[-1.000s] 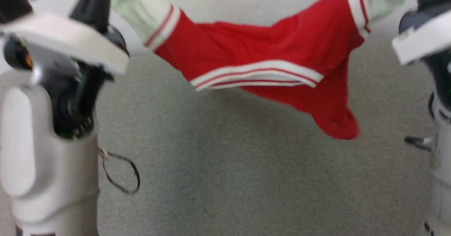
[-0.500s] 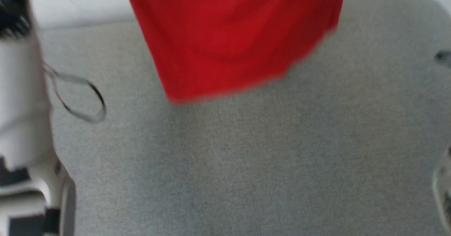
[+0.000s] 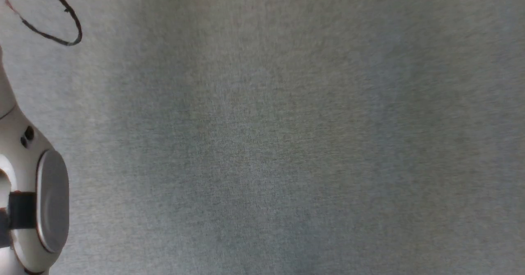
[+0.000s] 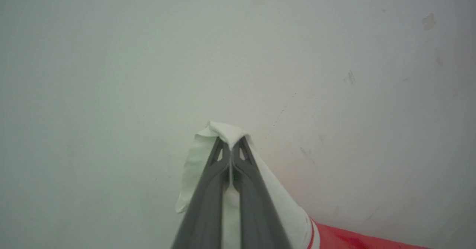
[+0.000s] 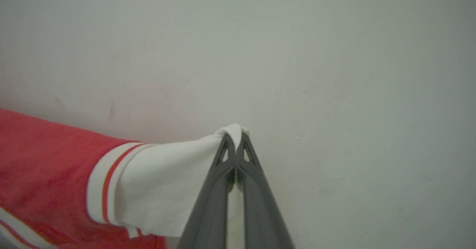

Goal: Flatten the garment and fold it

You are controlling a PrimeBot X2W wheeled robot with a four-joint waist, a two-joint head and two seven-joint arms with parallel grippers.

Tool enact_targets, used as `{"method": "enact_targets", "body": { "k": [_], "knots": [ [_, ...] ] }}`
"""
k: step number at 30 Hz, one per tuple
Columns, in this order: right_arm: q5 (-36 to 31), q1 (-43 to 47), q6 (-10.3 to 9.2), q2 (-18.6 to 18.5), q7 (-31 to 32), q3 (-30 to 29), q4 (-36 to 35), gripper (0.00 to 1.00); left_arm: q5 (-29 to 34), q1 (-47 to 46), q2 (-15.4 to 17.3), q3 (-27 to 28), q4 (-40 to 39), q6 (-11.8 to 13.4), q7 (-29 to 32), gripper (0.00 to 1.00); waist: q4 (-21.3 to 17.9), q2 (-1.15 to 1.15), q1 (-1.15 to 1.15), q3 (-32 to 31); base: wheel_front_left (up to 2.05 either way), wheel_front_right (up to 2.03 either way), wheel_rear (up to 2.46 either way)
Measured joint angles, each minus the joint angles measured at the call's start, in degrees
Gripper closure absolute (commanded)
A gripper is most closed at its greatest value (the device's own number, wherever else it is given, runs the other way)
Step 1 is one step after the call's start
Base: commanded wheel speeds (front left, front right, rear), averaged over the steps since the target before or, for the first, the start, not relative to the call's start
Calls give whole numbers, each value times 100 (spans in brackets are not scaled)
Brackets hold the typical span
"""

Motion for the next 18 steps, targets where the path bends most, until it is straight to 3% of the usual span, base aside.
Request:
{"method": "enact_targets", "body": {
  "k": [4,9,18],
  "knots": [
    [30,66,0,-26,-290,21,296,100,-281,115,1,182,112,-289,-334,100,48,0,0,431,0,0,0],
    [398,549,0,-134,-531,215,380,100,-630,878,-22,250,-100,-675,-305,100,139,0,0,705,0,0,0],
    [1571,2375,0,-394,-136,348,-716,100,-1348,2969,-233,554,-1367,-743,313,100,217,0,-3,270,0,0,0]
  ]
}}
